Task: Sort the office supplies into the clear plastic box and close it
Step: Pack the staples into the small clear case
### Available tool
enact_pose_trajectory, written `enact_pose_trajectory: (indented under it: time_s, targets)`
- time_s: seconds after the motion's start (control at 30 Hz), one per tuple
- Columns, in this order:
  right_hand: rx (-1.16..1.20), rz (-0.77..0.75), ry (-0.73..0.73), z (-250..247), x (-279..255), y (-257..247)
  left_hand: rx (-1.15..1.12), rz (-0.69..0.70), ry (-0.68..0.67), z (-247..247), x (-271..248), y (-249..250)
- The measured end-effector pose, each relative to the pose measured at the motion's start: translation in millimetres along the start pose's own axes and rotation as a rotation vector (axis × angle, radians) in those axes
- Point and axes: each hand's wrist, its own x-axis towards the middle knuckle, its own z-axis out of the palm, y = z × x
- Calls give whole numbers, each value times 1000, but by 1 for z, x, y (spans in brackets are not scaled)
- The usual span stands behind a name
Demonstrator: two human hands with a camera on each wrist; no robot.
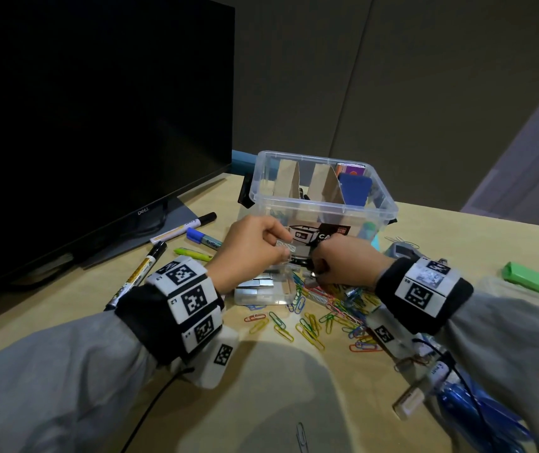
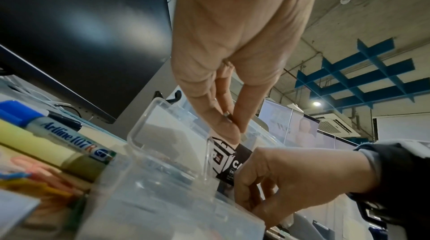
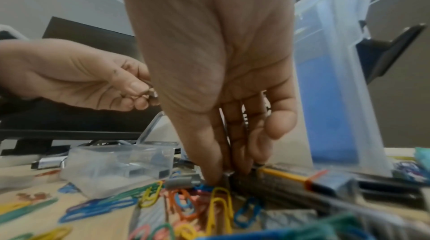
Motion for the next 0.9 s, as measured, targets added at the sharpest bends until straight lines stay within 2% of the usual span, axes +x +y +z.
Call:
enact_pose_trajectory:
  time_s: [0.13, 0.3, 0.6, 0.7, 0.8, 0.9]
  targets:
    - [120, 6, 52, 3, -4, 7, 1, -2, 1, -2, 0, -2]
    - [465, 13, 131, 0, -10, 20, -47, -16, -28, -1, 0, -4]
    - [906, -11, 249, -10, -23, 17, -117, -66, -55, 4, 1, -8]
    - [1051, -25, 231, -13, -24, 13, -216, -100, -52, 3, 1, -8]
    - [1088, -59, 204, -16, -23, 4, -306, -125, -48, 3, 1, -8]
    - [978, -68, 262, -18, -20, -3, -374, -138, -54, 2, 0, -10]
